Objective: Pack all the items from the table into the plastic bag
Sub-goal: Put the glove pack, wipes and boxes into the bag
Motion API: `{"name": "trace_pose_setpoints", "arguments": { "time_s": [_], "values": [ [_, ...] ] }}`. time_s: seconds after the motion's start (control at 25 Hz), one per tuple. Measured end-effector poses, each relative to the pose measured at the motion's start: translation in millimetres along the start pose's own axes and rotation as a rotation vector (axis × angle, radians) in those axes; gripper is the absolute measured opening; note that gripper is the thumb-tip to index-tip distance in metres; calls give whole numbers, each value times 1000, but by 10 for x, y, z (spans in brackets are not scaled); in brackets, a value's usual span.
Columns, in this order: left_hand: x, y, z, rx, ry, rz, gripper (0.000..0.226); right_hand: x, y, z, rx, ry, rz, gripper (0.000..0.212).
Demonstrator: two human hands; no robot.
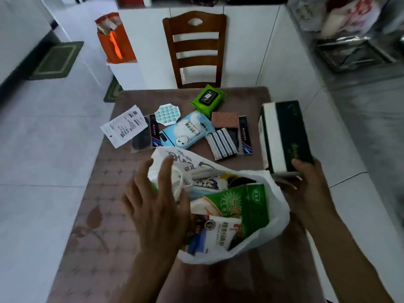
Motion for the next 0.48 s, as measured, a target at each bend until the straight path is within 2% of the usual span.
{"name": "trace_pose_setpoints", "arguments": {
  "time_s": [0.08,0.12,0.2,0.24,0.32,0.36,0.48],
  "values": [
    [-215,-86,14,-117,138,-168,66,-503,409,263,-140,-110,-93,40],
    [-317,-114,30,-173,245,-252,51,-677,637,430,-241,-118,-115,47],
    [-478,-146,23,-227,506,-395,12,-722,1059,757,-393,23,-115,50],
    [-530,-155,6,-235,657,-459,11,-586,1202,873,-419,142,-87,47],
    [-592,-179,-6,-265,912,-561,20,-167,1358,994,-371,364,-1,41],
    [-620,-201,-27,-273,973,-579,21,-11,1384,1004,-295,470,0,39],
    [-671,-219,-83,-267,1018,-553,25,28,1343,1038,-60,848,-208,46]
  ]
}}
Point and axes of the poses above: each hand's wrist, its own y-axis away from the middle knuckle, its own z-axis out of the palm, x = y × z, the point moved 9 cm from there along -y, towards the middle knuckle
